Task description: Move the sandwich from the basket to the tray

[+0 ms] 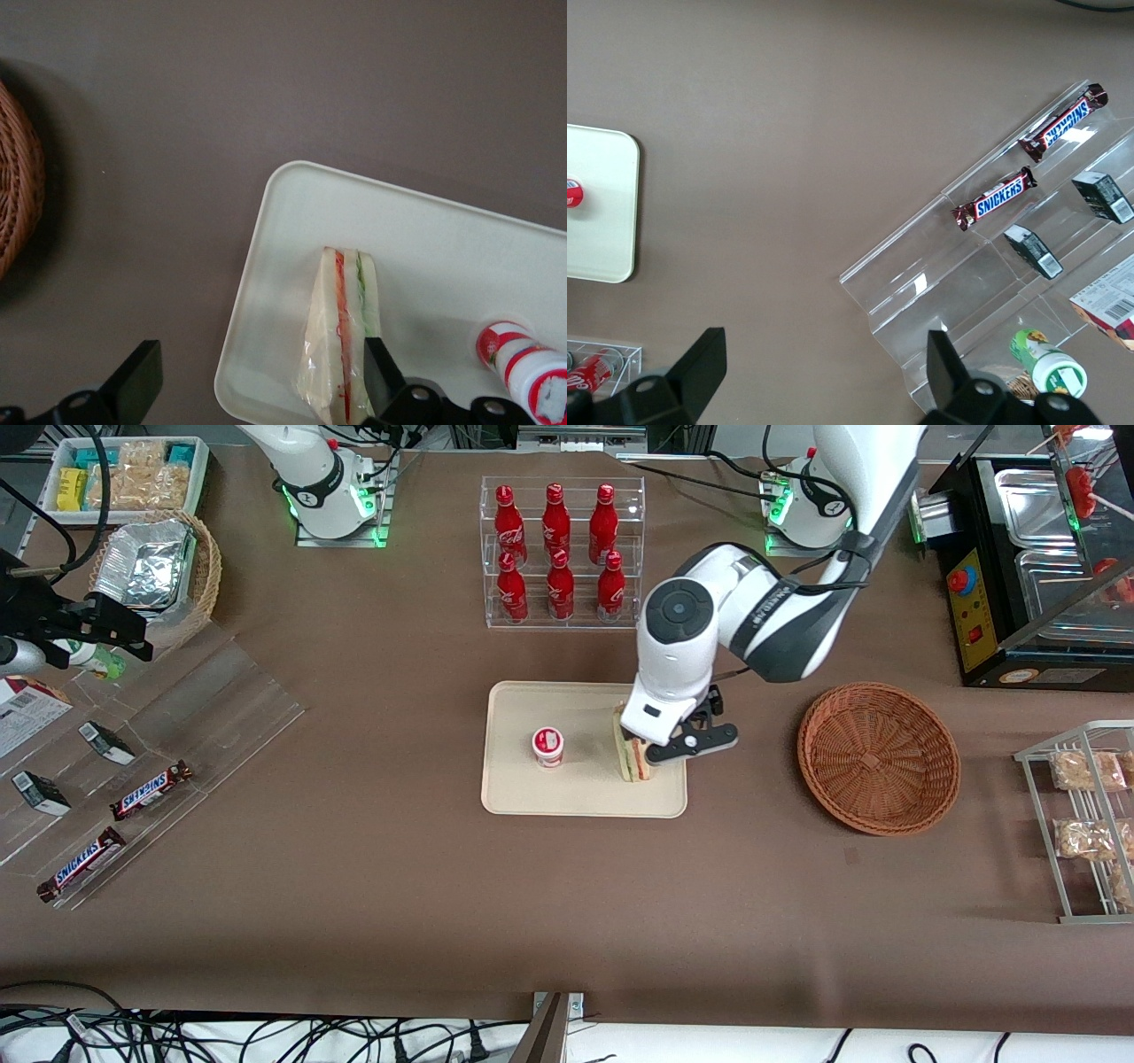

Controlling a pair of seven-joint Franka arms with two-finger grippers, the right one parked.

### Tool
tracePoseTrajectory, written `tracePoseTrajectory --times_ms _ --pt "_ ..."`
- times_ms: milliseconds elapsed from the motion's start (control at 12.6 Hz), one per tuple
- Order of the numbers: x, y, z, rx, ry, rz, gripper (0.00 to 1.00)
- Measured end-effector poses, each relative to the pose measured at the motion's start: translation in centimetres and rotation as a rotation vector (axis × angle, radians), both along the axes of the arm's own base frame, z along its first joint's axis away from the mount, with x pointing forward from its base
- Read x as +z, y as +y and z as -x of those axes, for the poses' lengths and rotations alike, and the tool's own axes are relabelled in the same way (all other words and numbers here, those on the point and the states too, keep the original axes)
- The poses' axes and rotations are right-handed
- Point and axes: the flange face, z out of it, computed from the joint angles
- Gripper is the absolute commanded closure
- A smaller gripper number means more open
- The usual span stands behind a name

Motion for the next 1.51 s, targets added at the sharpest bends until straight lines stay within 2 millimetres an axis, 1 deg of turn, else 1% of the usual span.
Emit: tracePoseTrajectory --times_ms 238,397,636,874,954,1033,1351,1430,1510 --pt "2.8 2.8 -2.3 0.046 0.021 0.01 0.0" --pt "4.6 5.1 -3.5 0.024 0.068 0.011 0.0" --pt "6.7 10.4 -5.5 -0.032 0.122 0.031 0.0" --pt "8.3 14.5 -6.2 -0.101 0.156 0.045 0.0" --pt "9.0 16.5 -6.6 -0.129 0.166 0.054 0.0" --pt "9.8 19.0 -6.8 -0.163 0.178 0.063 0.0" --pt "12.7 30.0 -7.4 -0.284 0.198 0.129 0.0" --pt "13.1 32.1 -7.3 -0.314 0.205 0.138 0.0" --pt "13.4 33.6 -7.3 -0.341 0.207 0.139 0.0"
